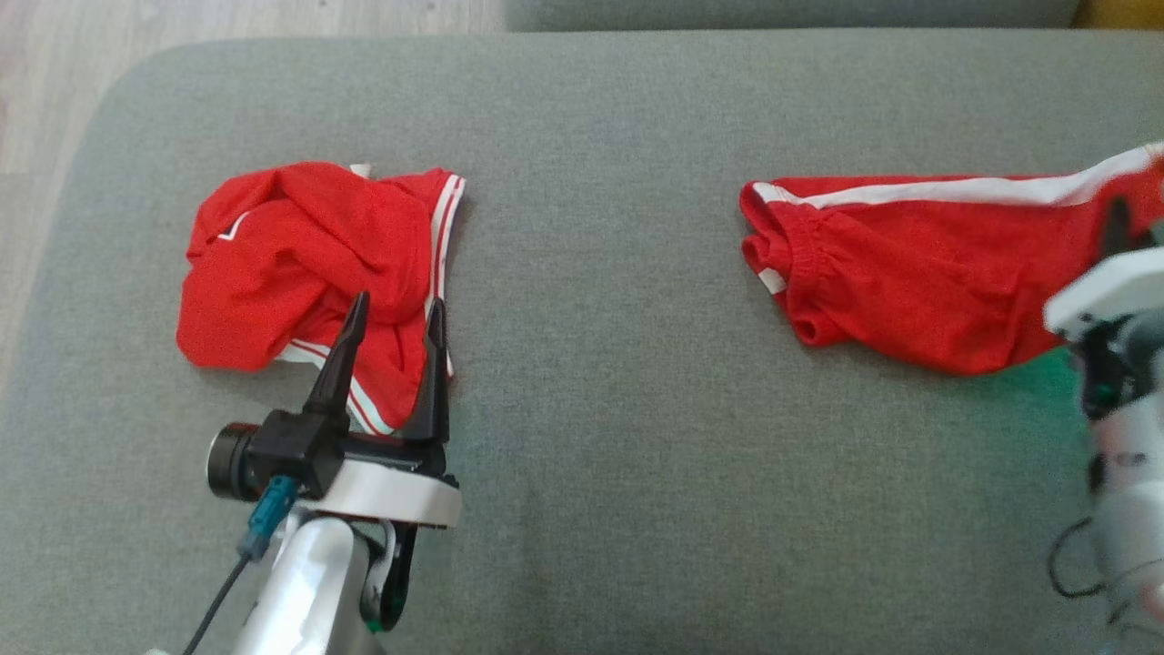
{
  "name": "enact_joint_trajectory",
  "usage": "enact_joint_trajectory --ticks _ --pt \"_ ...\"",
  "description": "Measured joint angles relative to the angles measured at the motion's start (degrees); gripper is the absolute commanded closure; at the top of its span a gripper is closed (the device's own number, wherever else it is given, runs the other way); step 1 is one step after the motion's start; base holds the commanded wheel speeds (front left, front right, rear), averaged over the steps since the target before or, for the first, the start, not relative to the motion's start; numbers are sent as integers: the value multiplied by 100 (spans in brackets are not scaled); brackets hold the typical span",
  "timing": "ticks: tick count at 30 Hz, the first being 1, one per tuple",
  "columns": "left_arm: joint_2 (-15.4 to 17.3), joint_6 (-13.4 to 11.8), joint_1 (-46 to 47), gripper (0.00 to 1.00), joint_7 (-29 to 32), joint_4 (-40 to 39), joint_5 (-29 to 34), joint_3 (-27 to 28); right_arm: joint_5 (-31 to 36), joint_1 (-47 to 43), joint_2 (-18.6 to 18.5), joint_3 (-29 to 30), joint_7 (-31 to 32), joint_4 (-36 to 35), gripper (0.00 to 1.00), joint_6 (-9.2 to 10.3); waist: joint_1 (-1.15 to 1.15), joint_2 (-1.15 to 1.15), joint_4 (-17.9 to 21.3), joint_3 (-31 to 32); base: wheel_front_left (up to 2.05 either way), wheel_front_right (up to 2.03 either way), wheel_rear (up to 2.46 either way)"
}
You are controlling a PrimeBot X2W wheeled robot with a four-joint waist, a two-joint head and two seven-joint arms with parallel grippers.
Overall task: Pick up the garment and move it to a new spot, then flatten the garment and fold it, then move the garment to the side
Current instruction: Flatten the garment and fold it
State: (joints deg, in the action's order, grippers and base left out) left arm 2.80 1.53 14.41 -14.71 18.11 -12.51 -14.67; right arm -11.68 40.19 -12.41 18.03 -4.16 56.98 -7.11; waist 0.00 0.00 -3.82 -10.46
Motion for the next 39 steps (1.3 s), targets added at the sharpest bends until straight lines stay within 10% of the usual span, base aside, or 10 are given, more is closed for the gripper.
enact_joint_trajectory --ticks 15,32,33,34,39 --pt "-2 -3 -216 0 0 93 5 -10 -1574 -486 491 -2174 -10 -1183 100 0 0 0 -407 394 0 0 0" --pt "-1 -10 -434 0 0 192 7 0 -1859 -932 58 -4570 293 -872 100 0 0 0 -656 579 0 0 0" --pt "-1 -10 -434 0 0 192 7 1 -1782 -940 47 -4693 289 -791 39 0 0 0 -635 588 0 0 0" --pt "-1 -10 -434 0 0 192 7 1 -1746 -950 47 -4760 272 -732 0 0 0 0 -610 597 0 0 0" --pt "-2 -8 -434 0 0 175 9 3 -1656 -950 33 -4636 -337 -588 0 0 0 0 -418 648 0 0 0"
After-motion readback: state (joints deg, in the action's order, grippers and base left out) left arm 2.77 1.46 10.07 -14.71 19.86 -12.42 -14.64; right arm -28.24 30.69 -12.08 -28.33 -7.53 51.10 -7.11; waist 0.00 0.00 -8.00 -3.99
